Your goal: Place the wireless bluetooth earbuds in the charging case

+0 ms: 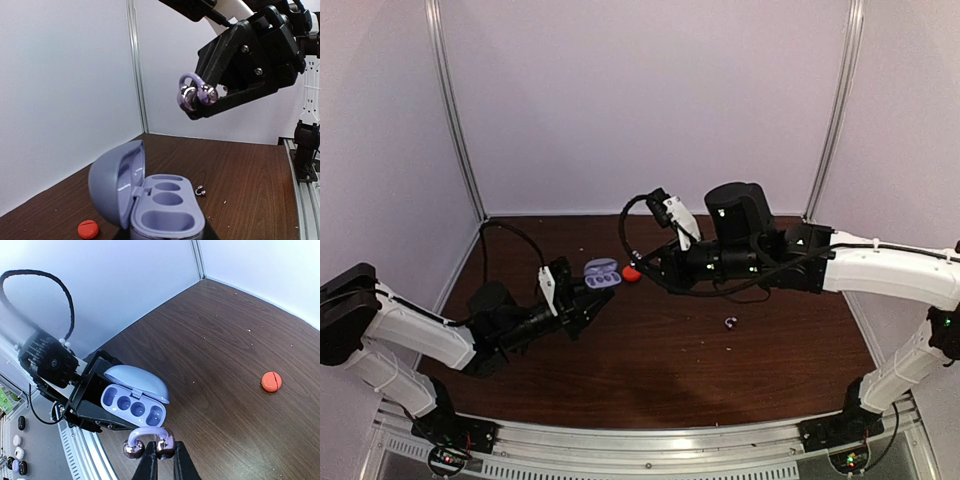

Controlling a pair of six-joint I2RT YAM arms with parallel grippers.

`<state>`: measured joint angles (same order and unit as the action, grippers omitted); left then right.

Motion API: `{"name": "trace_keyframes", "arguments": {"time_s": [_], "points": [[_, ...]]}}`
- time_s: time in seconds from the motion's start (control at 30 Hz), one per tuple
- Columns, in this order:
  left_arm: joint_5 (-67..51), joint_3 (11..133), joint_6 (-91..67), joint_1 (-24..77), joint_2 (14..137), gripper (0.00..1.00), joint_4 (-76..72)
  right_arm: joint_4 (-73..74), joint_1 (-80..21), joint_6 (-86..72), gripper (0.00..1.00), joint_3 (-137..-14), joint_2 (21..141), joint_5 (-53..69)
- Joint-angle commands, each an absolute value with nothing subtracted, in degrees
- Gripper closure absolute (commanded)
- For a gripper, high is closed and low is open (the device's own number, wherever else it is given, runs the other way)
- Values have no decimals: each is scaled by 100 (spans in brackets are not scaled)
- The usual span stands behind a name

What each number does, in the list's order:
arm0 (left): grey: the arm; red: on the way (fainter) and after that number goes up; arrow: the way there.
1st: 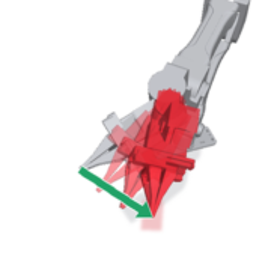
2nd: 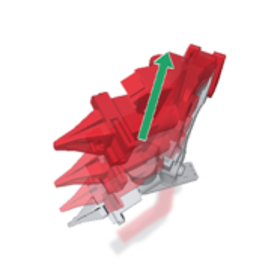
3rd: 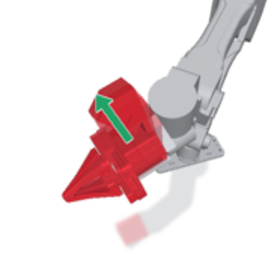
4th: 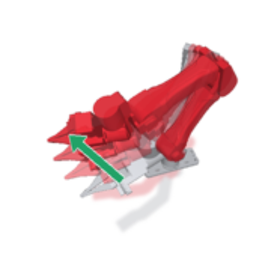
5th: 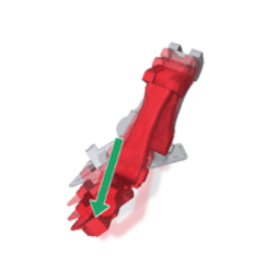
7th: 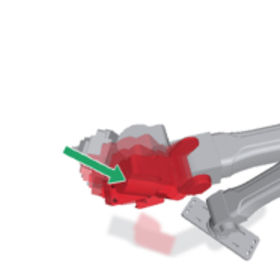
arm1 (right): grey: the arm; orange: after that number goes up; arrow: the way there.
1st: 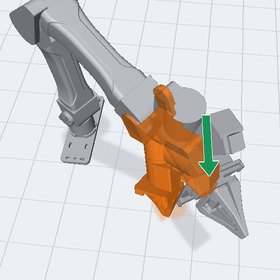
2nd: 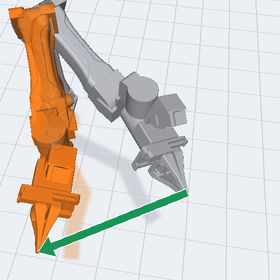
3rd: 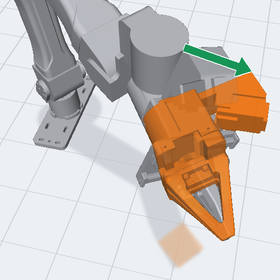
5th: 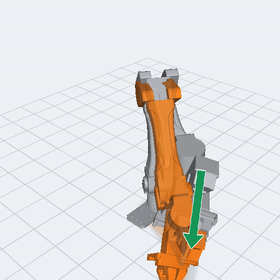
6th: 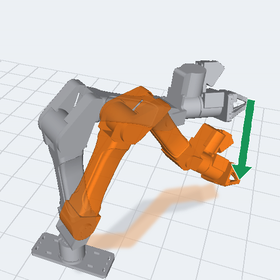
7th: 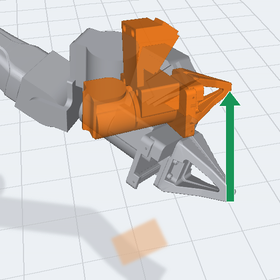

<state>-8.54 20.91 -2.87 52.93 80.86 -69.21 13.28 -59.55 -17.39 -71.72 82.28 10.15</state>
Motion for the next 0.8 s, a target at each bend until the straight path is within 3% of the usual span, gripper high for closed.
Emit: {"name": "trace_keyframes", "arguments": {"time_s": [0.0, 0.77], "points": [[-688, 2160, -259, 5273, 8227, 100, -7534, 1377, -6104, -1881, 91, -7561, 8481, 717], [-674, 2013, -397, 5273, 8562, 100, -8331, 2189, -6362, -1837, 87, -8489, 9291, 605]]}}
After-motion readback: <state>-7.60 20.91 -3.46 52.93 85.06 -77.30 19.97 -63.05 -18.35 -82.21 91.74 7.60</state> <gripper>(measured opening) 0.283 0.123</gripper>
